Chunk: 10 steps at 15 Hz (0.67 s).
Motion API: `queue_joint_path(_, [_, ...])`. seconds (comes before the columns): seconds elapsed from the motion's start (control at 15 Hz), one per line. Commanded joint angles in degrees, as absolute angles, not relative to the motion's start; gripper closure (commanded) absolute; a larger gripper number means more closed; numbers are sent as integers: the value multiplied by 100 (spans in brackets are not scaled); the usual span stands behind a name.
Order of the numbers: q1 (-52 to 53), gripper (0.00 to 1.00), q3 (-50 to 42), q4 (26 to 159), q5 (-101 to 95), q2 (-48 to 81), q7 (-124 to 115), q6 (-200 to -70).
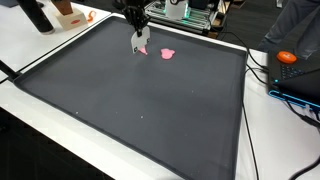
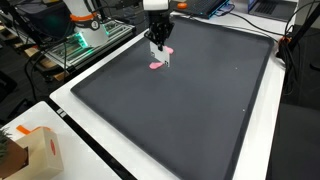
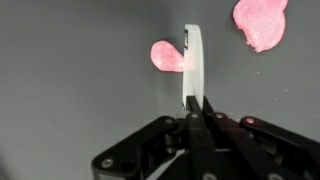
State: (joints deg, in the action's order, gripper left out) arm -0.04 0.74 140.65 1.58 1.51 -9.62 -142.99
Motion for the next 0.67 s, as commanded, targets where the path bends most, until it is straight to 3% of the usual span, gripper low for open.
queue_joint_path(0.0, [-24, 99, 25, 14289, 301, 201, -730, -14661])
queue_joint_path(0.6, [-39, 99, 21, 14583, 541, 253, -495, -14954])
